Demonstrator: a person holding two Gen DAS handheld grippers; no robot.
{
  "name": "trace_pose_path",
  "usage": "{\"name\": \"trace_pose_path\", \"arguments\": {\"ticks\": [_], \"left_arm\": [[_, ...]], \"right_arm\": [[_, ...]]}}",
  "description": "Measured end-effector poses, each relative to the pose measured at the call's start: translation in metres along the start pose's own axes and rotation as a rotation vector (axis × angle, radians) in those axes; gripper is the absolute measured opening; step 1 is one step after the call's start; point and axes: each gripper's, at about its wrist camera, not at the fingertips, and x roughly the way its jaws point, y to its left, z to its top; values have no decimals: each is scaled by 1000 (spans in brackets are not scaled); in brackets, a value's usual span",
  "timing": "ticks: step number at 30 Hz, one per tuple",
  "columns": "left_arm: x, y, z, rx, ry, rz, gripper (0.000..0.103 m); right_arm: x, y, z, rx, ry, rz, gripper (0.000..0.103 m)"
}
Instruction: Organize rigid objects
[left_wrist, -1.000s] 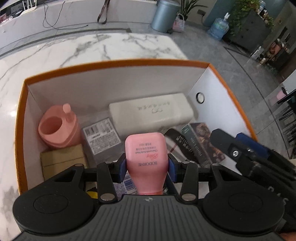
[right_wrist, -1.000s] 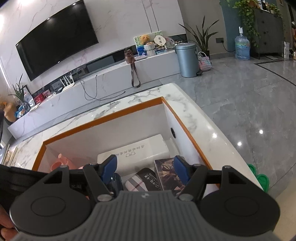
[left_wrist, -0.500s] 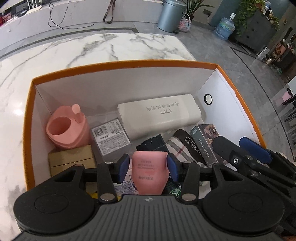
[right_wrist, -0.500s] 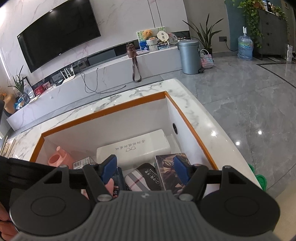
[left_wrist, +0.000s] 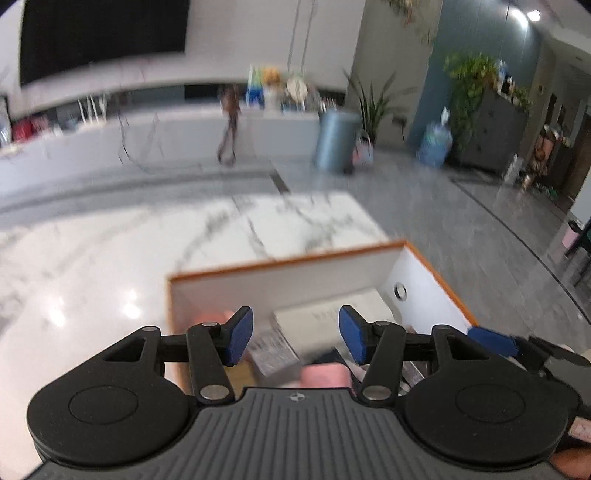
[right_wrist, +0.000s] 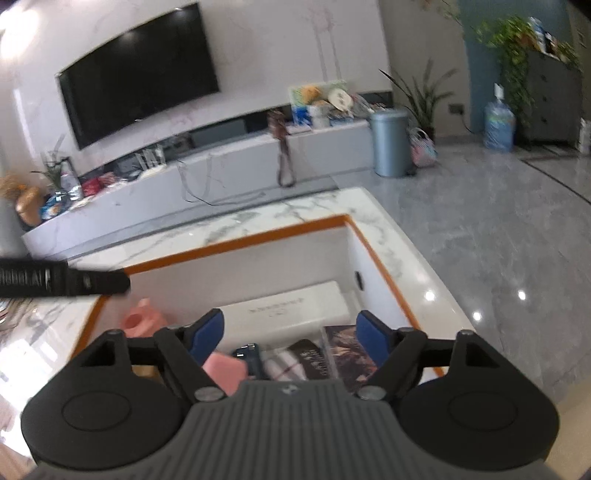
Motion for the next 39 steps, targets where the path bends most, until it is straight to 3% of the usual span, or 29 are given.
{"name": "trace_pose_path", "arguments": {"ticks": [3, 8, 16, 20, 28, 31, 39], "left_arm": [[-24, 2, -5, 28, -74, 27, 65], [-55, -1, -23, 170, -179, 90, 66], [-81, 10, -52, 157, -283, 183, 84], [-80, 18, -64, 105, -273, 194, 85], [-74, 35, -89, 99, -220, 244, 103], [-75, 48, -101, 28, -196, 243, 103], [-67, 61, -119, 26, -171, 281, 103]], "right_arm": [[-17, 13, -7, -62, -25, 33, 81], [-44, 35, -21, -190, -82, 95, 88], [-74, 58, -41, -324, -180, 120, 96], [-76, 61, -43, -334, -187, 108, 97], [-61, 60, -49, -305, -106, 98, 100], [-55, 65, -52, -327, -80, 90, 100], [-50, 67, -55, -327, -56, 73, 100]]}}
